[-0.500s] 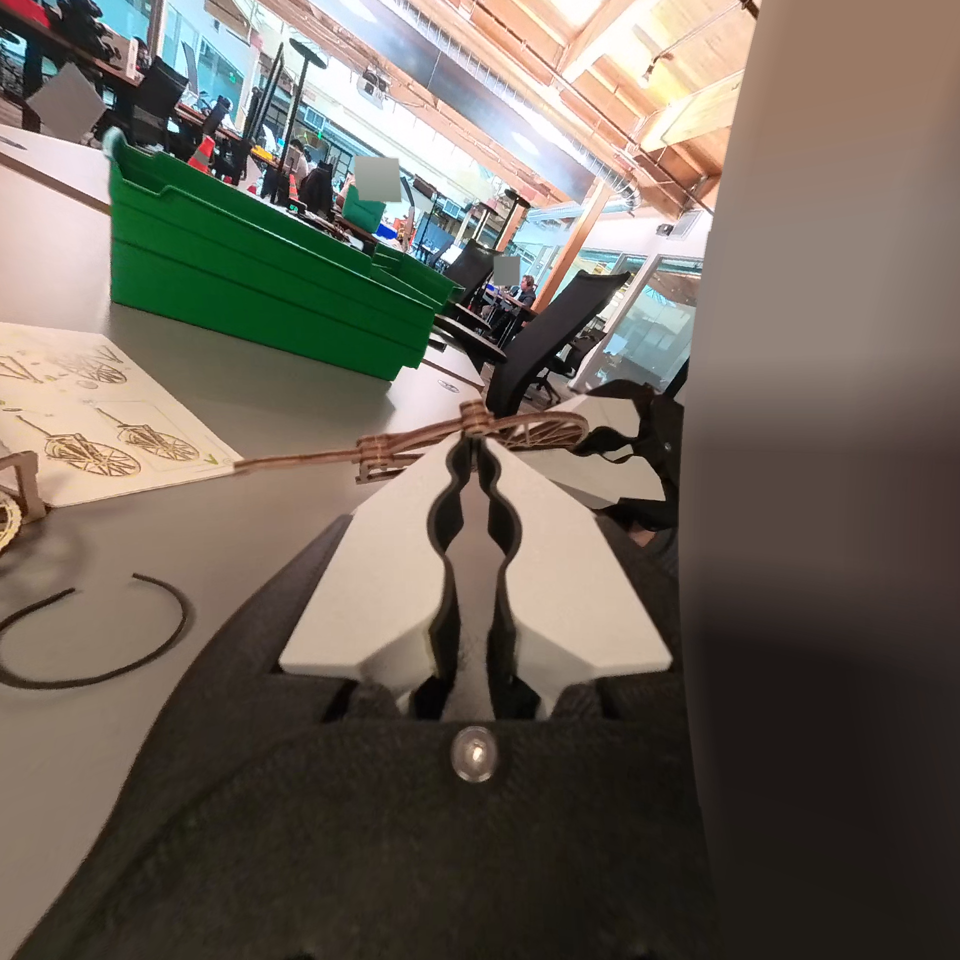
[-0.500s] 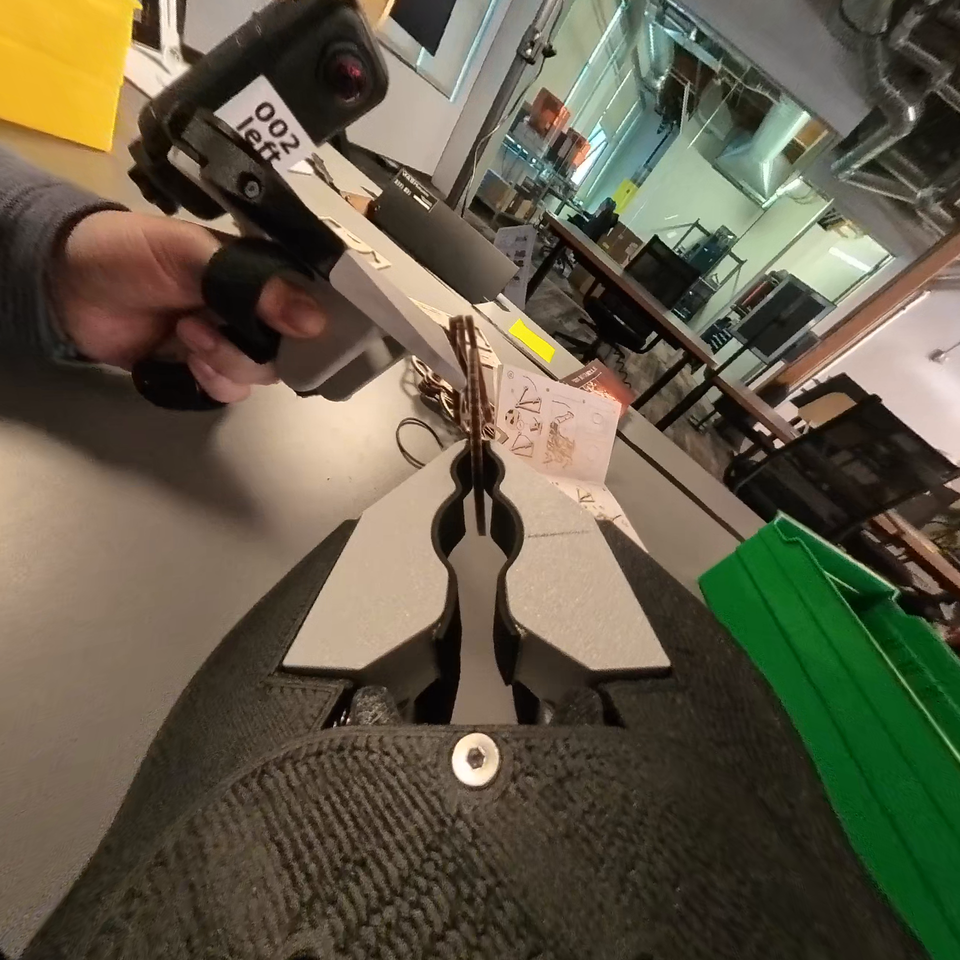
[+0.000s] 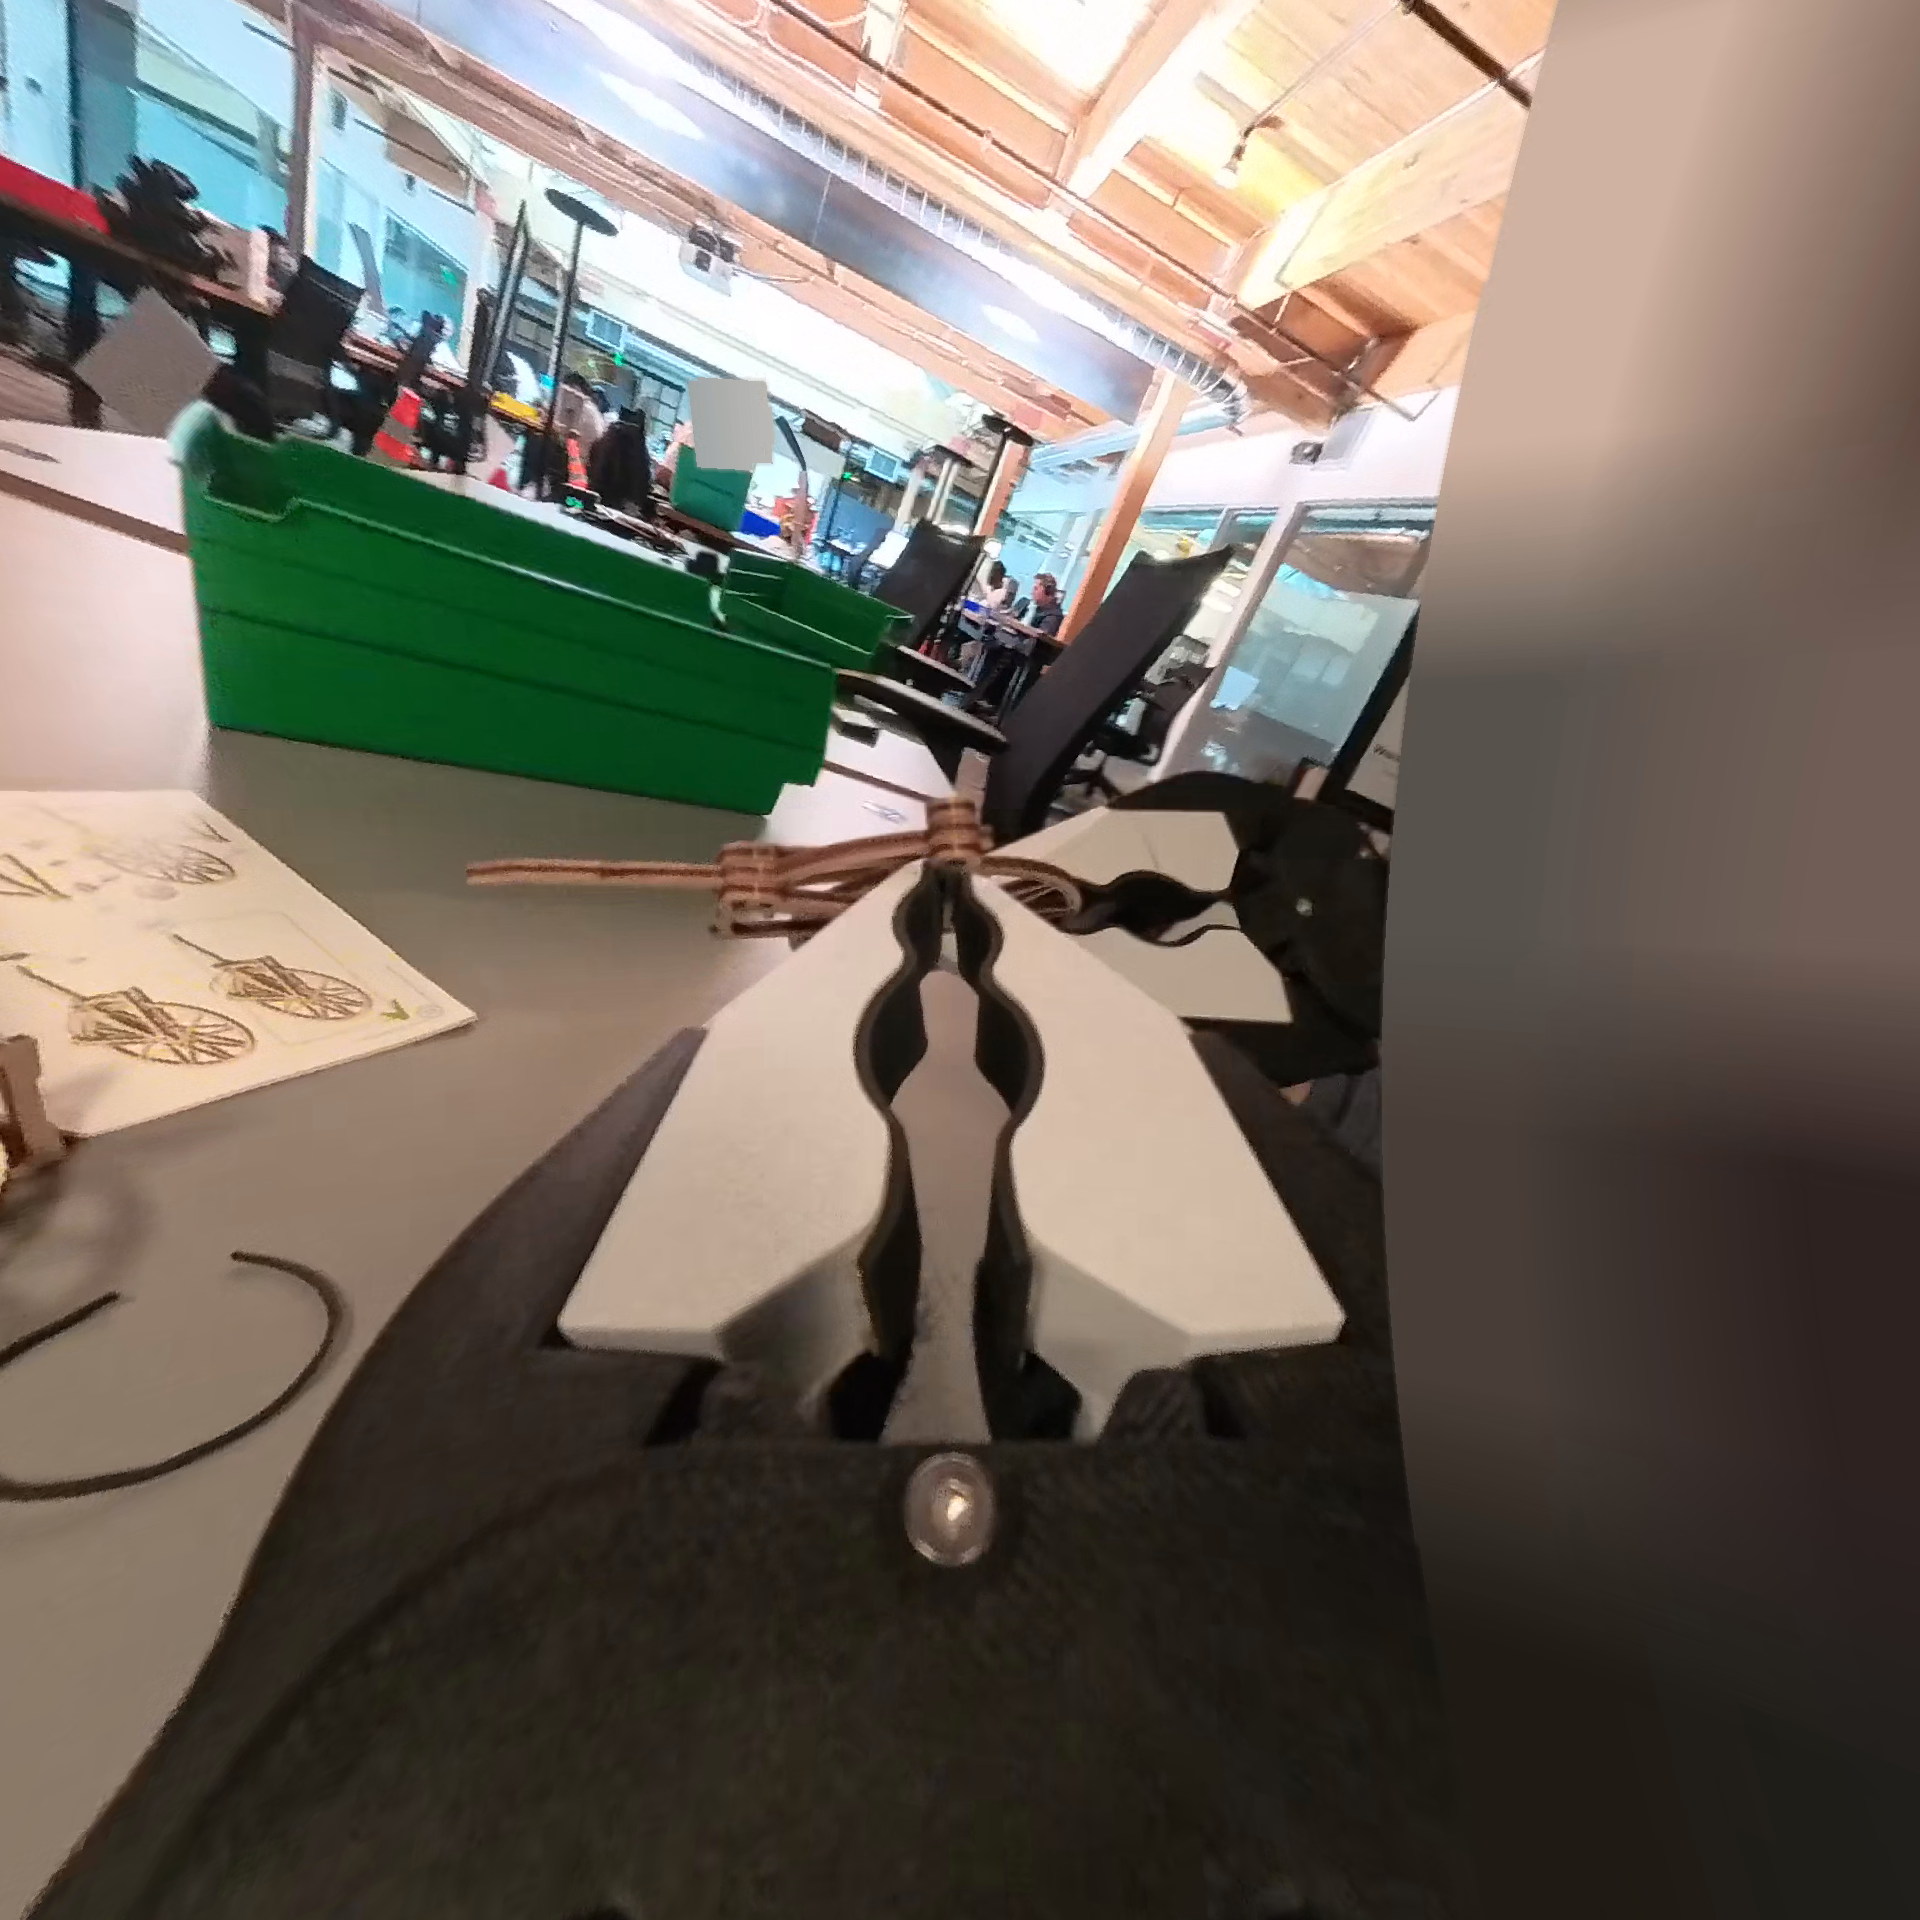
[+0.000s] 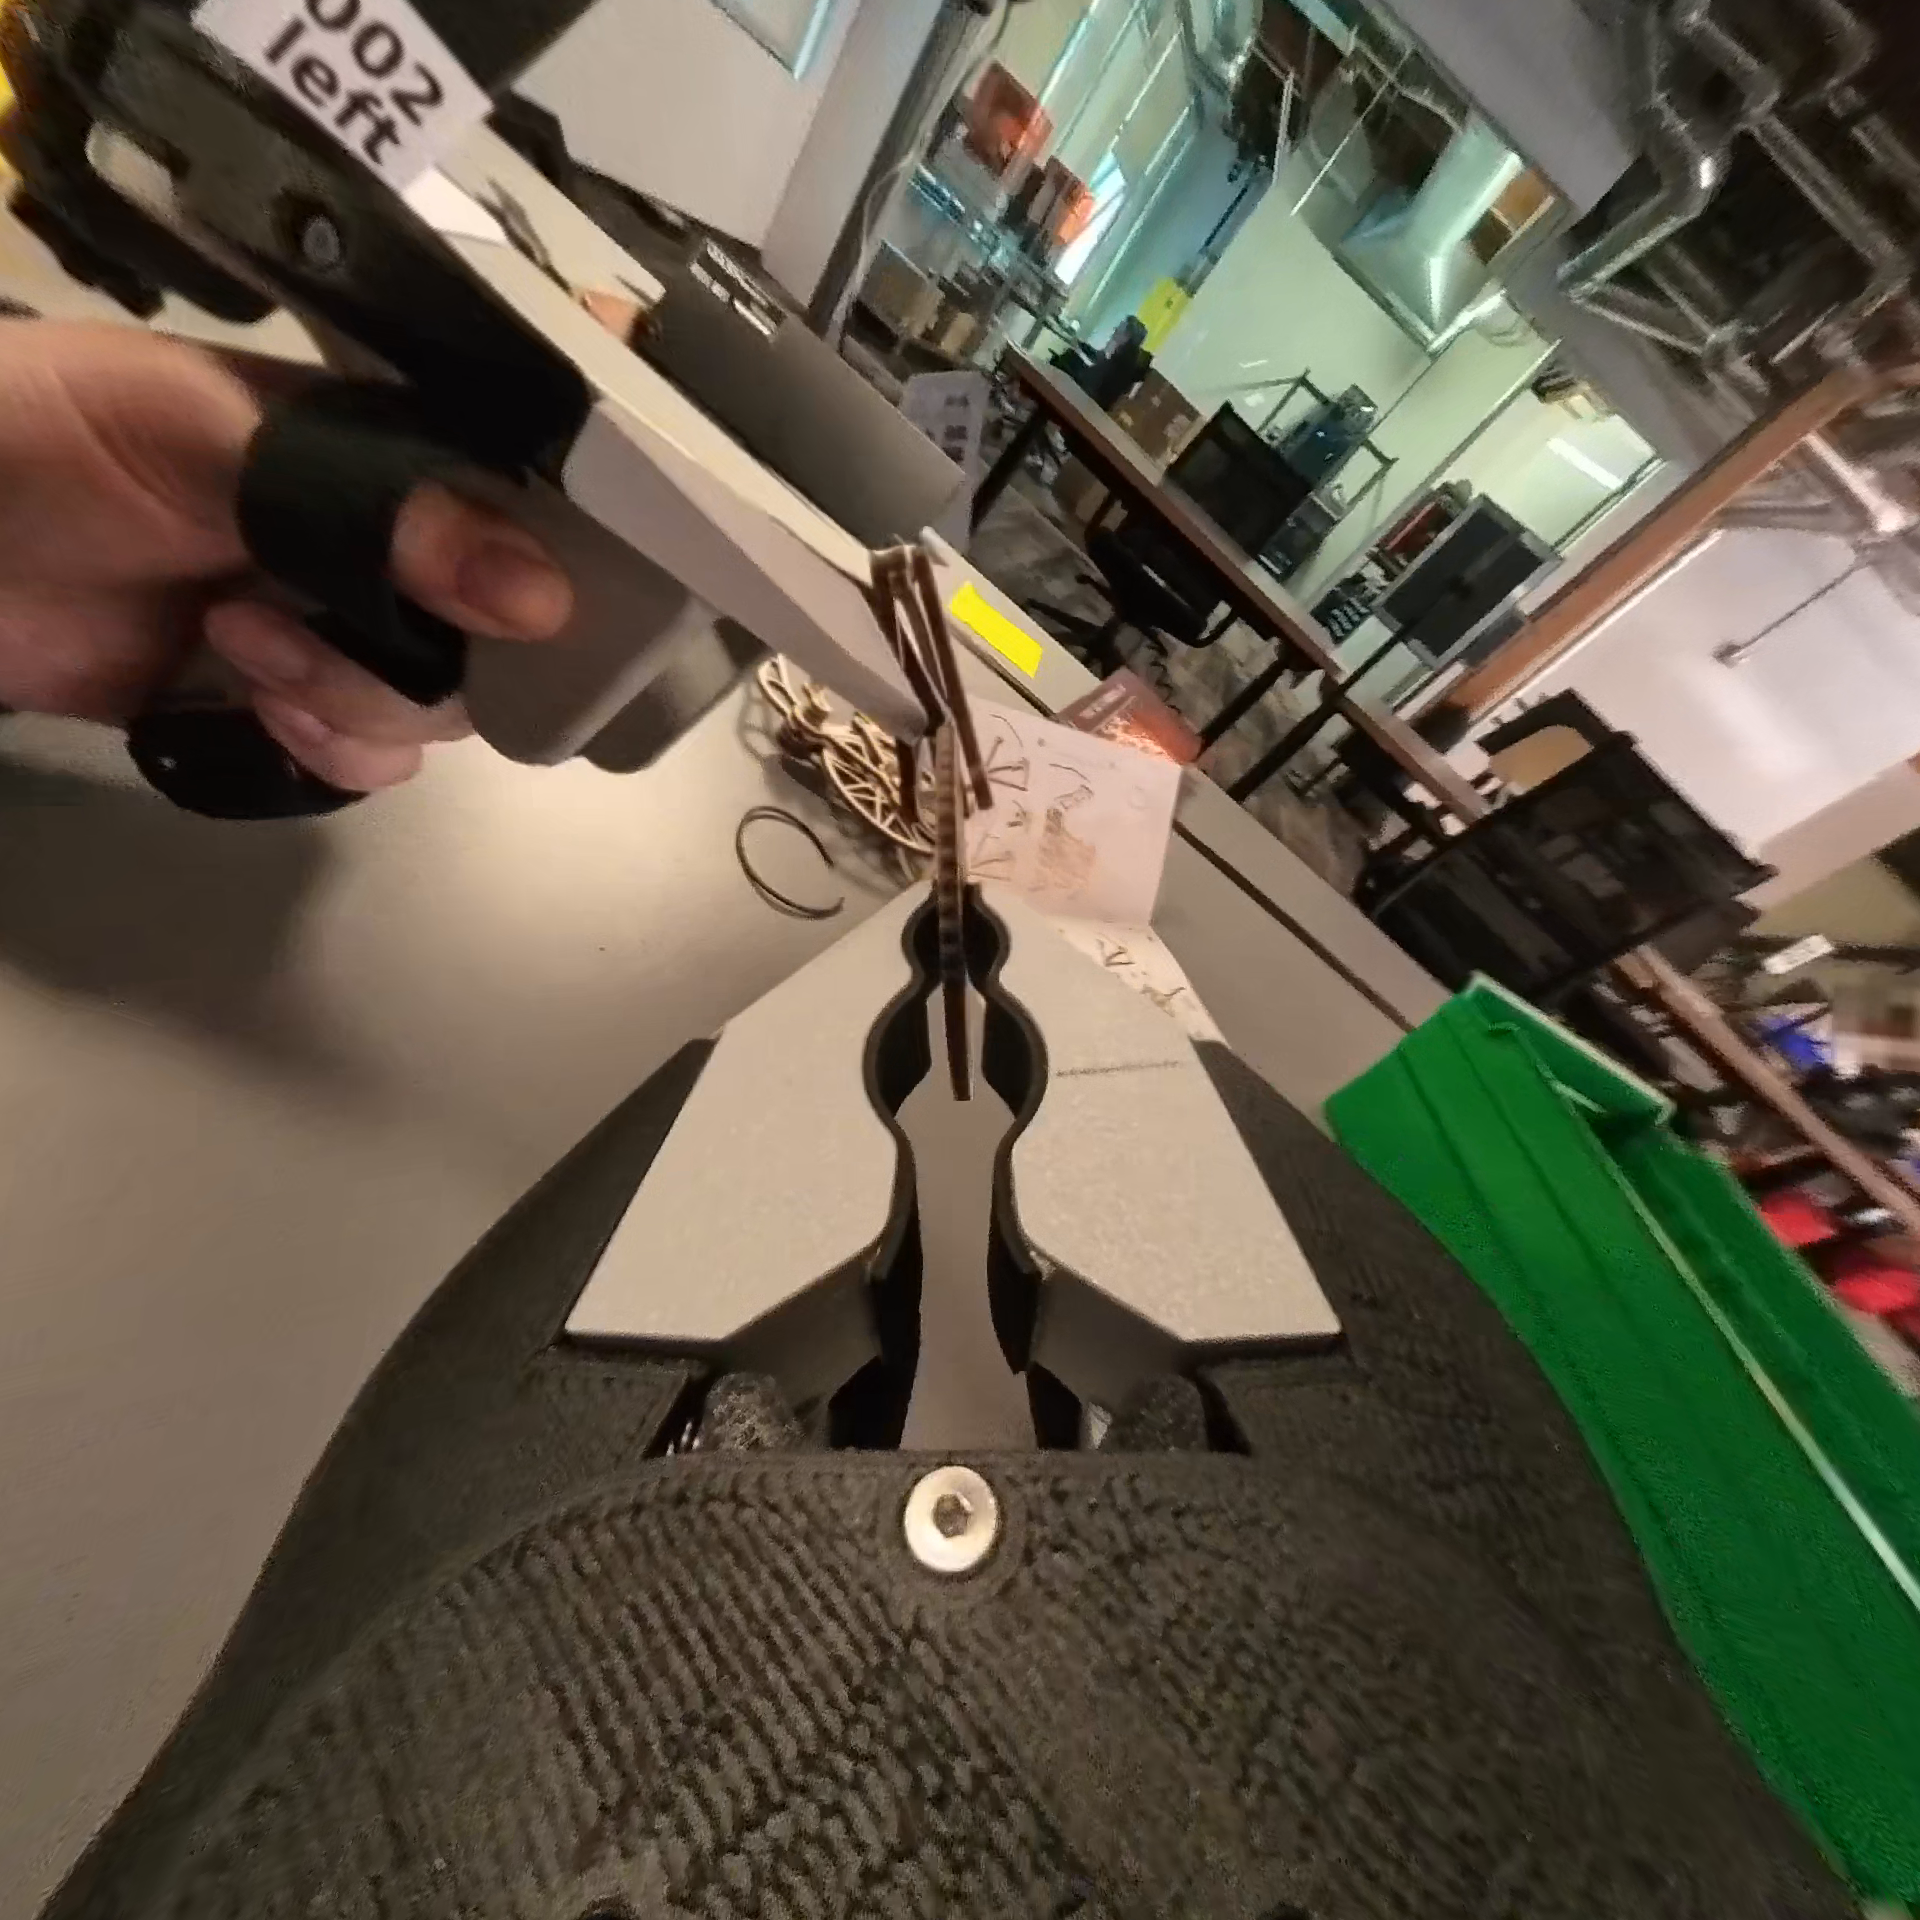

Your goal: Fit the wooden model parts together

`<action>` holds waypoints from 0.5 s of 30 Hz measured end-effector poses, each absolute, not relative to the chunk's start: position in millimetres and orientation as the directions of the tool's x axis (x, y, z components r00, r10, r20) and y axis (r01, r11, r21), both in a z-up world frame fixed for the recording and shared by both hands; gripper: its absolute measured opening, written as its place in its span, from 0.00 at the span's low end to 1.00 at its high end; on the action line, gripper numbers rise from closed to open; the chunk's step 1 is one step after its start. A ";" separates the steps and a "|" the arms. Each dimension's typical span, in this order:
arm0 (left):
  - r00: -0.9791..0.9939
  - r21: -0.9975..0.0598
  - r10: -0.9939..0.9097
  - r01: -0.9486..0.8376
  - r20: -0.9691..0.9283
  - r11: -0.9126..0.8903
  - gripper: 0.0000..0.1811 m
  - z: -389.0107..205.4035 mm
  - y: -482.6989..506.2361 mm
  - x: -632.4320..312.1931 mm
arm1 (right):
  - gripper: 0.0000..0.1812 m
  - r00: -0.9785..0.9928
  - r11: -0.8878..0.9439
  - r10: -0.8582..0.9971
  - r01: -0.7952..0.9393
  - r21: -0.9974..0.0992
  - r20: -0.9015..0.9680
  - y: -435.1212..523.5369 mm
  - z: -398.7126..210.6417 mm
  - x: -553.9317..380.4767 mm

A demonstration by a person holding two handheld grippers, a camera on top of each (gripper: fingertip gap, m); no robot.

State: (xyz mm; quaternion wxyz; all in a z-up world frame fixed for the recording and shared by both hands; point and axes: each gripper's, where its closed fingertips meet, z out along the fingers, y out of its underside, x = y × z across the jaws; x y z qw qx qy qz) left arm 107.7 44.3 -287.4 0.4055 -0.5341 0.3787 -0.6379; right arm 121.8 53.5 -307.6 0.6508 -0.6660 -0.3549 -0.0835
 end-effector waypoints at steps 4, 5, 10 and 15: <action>-0.053 -0.928 -0.932 0.097 0.357 -0.361 0.00 -294.1 48.1 109.4 | 0.00 0.729 0.111 0.360 0.586 -0.803 0.582 51.1 -312.8 121.9; -0.040 -0.926 -0.931 0.094 0.364 -0.366 0.00 -296.1 50.4 109.4 | 0.00 0.726 0.119 0.365 0.585 -0.802 0.583 50.2 -313.9 120.5; -0.039 -0.911 -0.916 0.097 0.399 -0.401 0.00 -298.4 53.9 108.8 | 0.01 0.714 0.148 0.376 0.583 -0.799 0.591 46.0 -318.2 116.1; -0.027 -0.876 -0.876 -0.007 0.482 -0.482 0.00 -316.0 54.7 115.2 | 0.00 0.724 0.086 0.393 0.585 -0.806 0.567 49.9 -328.3 123.8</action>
